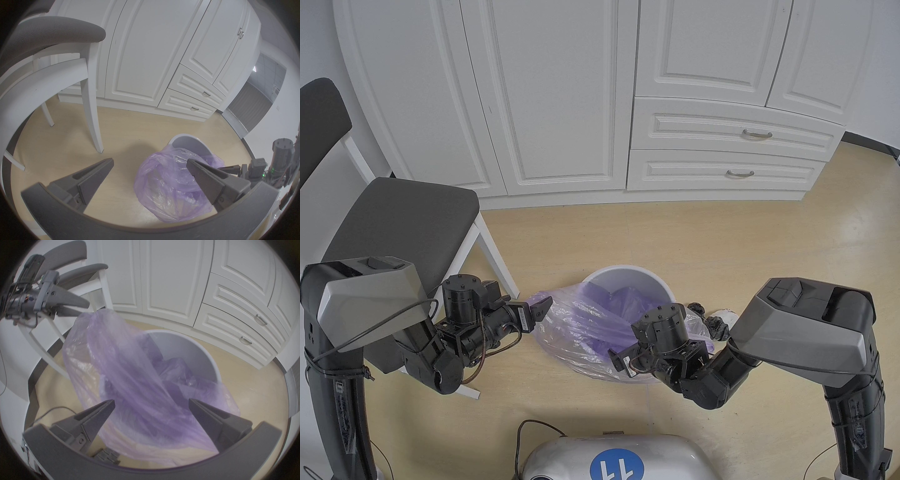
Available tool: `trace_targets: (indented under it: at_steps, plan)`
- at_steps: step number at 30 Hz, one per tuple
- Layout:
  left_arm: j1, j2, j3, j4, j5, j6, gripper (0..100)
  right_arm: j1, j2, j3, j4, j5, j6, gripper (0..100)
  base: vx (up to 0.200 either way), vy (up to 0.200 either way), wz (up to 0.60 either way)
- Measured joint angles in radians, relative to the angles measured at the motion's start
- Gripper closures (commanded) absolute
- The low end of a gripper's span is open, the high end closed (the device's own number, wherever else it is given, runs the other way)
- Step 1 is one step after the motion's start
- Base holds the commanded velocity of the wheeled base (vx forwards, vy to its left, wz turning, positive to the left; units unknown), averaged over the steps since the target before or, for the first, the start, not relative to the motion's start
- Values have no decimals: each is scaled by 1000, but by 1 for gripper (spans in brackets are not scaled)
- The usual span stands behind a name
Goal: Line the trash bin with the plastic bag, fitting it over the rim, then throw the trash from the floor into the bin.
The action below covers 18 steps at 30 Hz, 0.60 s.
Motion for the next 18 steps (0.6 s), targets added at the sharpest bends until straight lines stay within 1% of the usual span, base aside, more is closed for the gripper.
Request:
trace_targets:
  at_steps: [5,11,12,18]
  plan:
    - [0,11,-10,-1,5,1,0,-12,28,-53,-44,-1,34,0,0,0,0]
    - [0,18,-14,-1,6,2,0,-16,59,-77,-61,-2,39,0,0,0,0]
    - [0,19,-14,-2,6,2,0,-17,61,-77,-64,-1,39,100,0,0,0]
    - [0,20,-14,-4,6,3,0,-25,56,-66,-86,3,37,100,0,0,0]
